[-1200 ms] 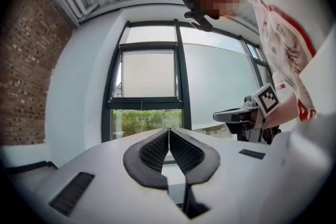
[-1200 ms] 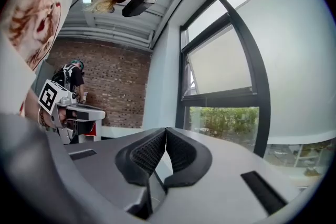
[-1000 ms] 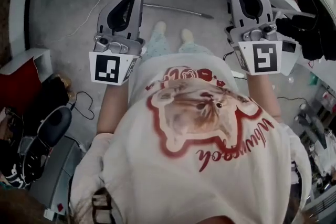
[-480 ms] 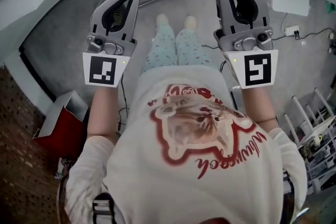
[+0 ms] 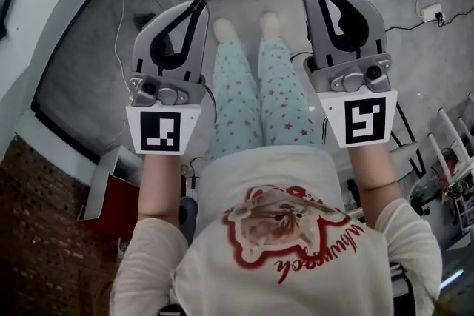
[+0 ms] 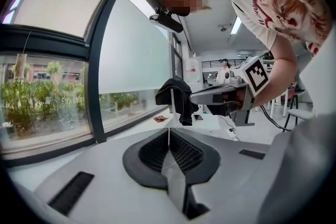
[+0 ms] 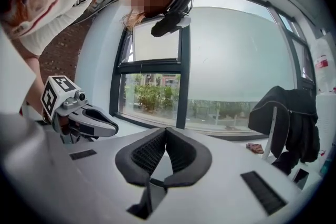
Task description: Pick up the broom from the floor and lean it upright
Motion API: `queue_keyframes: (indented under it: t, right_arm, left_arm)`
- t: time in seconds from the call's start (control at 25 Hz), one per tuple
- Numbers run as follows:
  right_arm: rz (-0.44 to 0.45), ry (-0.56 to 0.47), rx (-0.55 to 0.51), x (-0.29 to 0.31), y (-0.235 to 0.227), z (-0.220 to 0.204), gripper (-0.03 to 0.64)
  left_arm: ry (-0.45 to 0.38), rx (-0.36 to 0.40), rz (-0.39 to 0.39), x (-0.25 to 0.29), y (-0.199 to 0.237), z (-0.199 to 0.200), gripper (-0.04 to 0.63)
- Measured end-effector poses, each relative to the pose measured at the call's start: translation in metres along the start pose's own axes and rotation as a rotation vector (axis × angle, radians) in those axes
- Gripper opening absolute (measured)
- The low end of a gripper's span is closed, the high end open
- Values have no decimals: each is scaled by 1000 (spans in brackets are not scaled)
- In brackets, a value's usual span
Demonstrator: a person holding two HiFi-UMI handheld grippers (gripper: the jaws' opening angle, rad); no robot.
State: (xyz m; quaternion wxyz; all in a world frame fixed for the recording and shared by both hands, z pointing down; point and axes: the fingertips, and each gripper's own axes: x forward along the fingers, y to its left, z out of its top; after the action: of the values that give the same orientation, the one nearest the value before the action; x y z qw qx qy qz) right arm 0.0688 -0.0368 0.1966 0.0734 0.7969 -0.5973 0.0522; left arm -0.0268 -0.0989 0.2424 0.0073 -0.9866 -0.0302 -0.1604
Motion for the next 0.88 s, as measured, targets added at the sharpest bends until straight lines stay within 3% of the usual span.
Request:
queue_keyframes:
  t: [0.36, 0.68, 0.88]
  right_arm:
    - [114, 37, 2, 15, 26, -121, 25]
    - [137, 41, 10, 23, 26, -203, 25]
    - [140, 51, 29, 30, 22, -252, 25]
  left_arm:
    - [47, 4, -70, 59, -35, -117, 25]
    - [150, 31, -99, 103, -28, -233, 25]
    - [258, 56, -114, 139, -29, -329, 25]
